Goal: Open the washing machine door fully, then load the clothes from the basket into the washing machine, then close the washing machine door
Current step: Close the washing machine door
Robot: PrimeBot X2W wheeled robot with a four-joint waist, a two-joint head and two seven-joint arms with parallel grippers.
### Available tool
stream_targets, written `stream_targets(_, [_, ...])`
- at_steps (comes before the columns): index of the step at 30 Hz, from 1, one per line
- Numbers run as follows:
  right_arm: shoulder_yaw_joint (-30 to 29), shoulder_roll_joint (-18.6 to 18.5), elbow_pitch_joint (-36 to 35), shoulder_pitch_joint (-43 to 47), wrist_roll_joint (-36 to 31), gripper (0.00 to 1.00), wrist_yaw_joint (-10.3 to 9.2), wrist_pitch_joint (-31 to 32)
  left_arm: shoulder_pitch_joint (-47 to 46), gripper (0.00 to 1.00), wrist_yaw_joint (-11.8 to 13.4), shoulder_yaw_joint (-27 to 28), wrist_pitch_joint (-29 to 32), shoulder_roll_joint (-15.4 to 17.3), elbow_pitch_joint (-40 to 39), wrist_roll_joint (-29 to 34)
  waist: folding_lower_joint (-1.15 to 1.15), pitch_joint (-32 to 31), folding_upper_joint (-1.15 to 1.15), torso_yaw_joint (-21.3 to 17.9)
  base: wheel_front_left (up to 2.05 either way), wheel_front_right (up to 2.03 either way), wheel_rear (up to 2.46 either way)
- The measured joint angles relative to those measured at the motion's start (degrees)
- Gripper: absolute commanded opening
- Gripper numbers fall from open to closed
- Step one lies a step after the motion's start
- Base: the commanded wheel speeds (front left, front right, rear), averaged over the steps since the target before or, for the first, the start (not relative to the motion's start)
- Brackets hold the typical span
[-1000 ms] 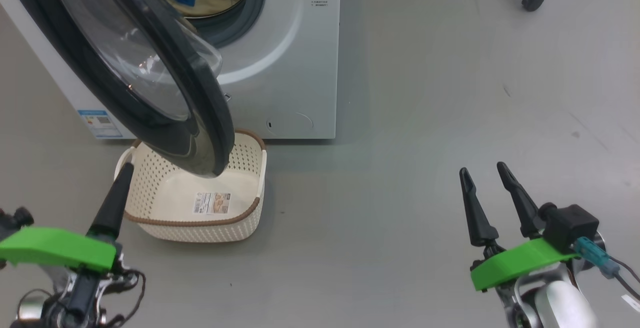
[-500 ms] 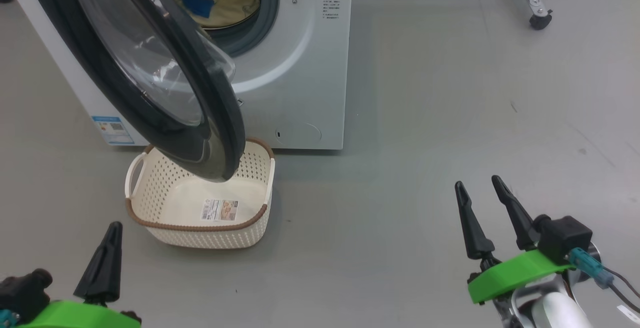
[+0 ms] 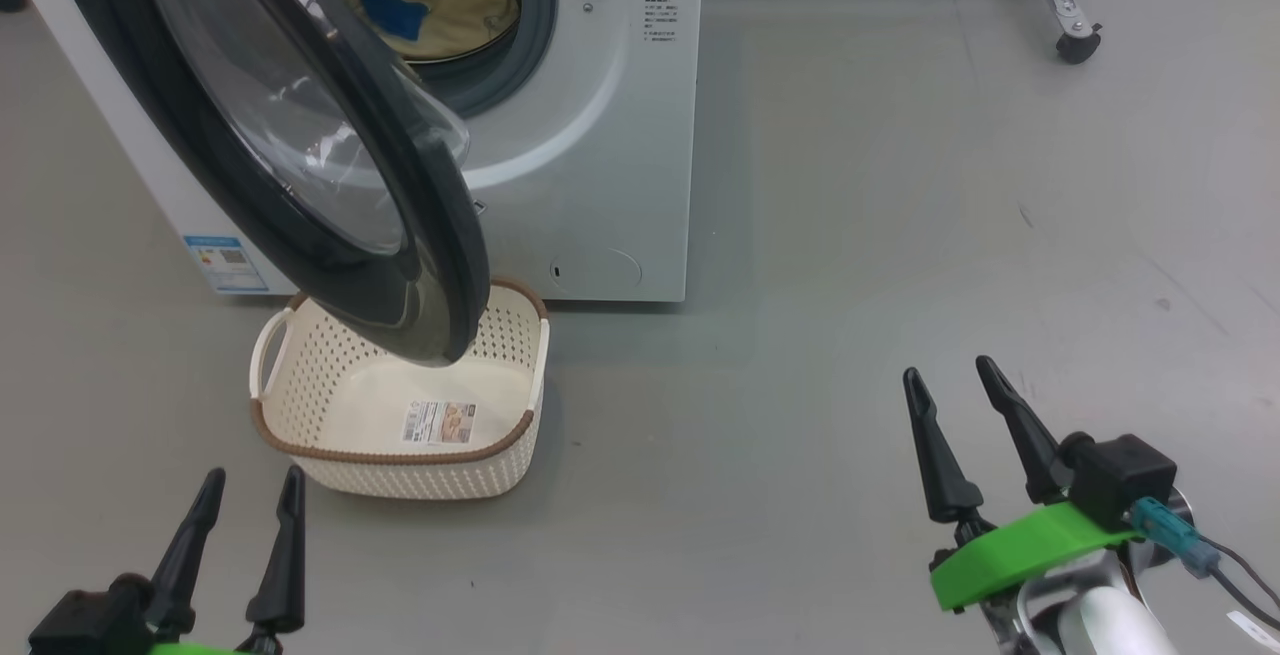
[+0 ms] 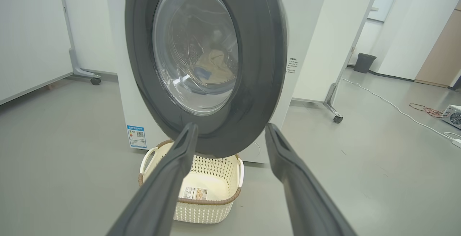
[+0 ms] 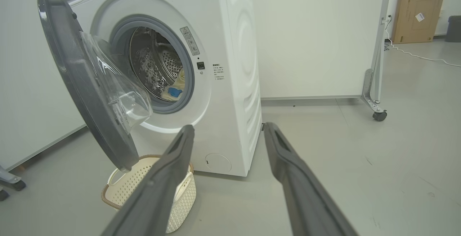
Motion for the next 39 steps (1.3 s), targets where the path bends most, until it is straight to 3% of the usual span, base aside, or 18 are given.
stream_targets(39, [0.27, 0.00, 0.69, -0.01, 0.16, 1.00, 0.00, 0.00, 0.07, 1.00, 0.00, -1.00, 0.00, -1.04, 1.27, 0.05, 0.01, 0.48, 0.00, 0.40, 0.00, 0.00, 0.00])
